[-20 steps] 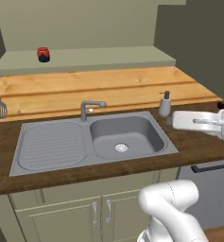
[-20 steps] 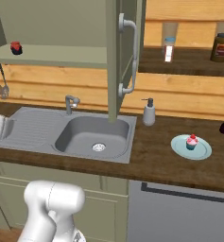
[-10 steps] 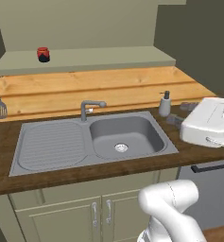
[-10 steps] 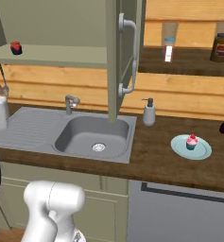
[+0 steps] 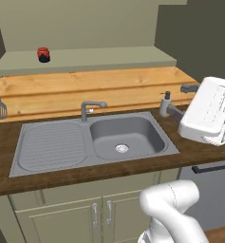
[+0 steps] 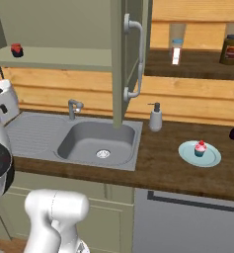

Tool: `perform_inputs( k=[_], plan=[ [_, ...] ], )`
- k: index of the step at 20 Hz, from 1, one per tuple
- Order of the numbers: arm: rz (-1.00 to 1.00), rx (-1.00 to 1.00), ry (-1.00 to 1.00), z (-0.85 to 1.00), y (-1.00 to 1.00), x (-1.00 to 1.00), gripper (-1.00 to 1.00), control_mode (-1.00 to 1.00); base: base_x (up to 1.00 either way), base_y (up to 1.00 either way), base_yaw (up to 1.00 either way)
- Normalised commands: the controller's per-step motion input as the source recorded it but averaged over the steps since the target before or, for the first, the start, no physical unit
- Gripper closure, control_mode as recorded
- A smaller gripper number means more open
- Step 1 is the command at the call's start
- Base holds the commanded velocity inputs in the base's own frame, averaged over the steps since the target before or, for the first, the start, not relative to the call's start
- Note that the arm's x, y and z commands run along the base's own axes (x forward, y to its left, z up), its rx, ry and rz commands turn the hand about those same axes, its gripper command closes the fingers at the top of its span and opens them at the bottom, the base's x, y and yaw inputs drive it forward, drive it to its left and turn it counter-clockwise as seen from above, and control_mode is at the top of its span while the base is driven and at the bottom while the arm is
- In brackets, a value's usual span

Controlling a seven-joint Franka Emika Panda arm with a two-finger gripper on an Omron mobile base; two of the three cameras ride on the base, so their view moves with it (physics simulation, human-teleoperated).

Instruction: From the different types of pastries on the counter, select a croissant and place it on the cutting board. Then retrieve a jar of jam from the cabinet and place it alongside the croissant on the cutting board.

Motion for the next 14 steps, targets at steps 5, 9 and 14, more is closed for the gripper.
perform_inputs(
  k=[5,9,14],
  plan=[
    [-0.59,-0.09,-0.12,-0.1,-0.33,0.94,-1.0,-1.0,0.0,0.0,0.0],
    [-0.08,-0.06,0.0,0.0,0.25,0.01,-1.0,-1.0,0.0,0.0,0.0],
    [-0.01,-0.12,0.05,0.0,0.79,0.11,-1.0,-1.0,0.0,0.0,0.0]
  ],
)
